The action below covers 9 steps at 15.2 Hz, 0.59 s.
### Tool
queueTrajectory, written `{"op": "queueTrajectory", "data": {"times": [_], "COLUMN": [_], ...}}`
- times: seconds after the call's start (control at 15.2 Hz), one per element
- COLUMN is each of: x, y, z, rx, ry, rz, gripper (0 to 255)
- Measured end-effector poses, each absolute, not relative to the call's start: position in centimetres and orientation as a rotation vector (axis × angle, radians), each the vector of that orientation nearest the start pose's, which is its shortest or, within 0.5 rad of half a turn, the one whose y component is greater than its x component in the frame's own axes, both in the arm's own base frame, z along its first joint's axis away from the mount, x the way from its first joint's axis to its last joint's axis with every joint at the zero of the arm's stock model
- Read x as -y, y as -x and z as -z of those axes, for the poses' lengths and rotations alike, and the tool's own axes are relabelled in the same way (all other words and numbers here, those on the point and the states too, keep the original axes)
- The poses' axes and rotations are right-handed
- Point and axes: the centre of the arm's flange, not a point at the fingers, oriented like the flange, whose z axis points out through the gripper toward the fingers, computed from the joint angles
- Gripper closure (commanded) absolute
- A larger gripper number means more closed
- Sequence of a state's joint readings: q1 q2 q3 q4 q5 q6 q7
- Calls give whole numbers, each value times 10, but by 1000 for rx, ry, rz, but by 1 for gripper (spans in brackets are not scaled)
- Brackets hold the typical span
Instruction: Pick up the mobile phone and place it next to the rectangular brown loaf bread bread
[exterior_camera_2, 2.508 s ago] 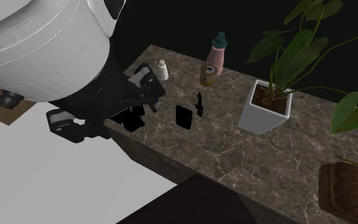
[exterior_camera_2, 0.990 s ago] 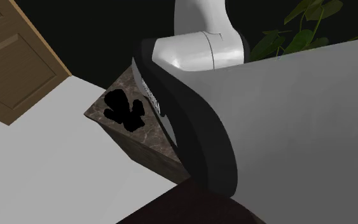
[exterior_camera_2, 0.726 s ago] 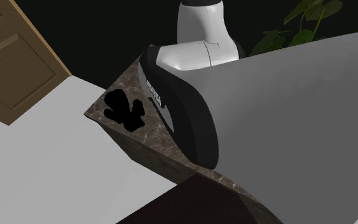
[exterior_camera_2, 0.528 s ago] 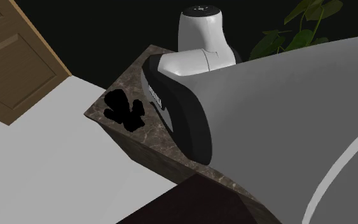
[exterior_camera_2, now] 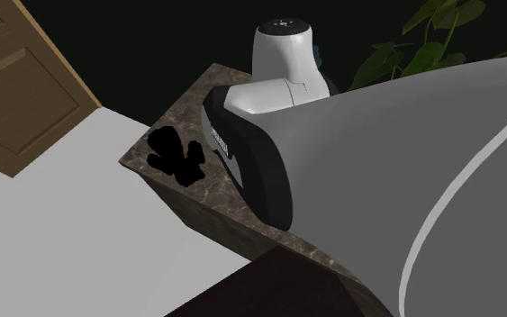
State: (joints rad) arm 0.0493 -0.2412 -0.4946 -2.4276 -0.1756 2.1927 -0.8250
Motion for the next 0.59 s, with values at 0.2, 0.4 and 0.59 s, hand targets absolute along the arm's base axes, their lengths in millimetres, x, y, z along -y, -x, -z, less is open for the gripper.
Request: {"op": "queueTrajectory", "data": {"times": [0.2,0.4,0.59], "x": [203,203,203], "y": [-409,-409,-409], "z": [-385,-385,-385], "rx": [776,776,776], "ry": [3058,3058,3058], "rz": [-46,-46,-46], "gripper": [255,255,255]}}
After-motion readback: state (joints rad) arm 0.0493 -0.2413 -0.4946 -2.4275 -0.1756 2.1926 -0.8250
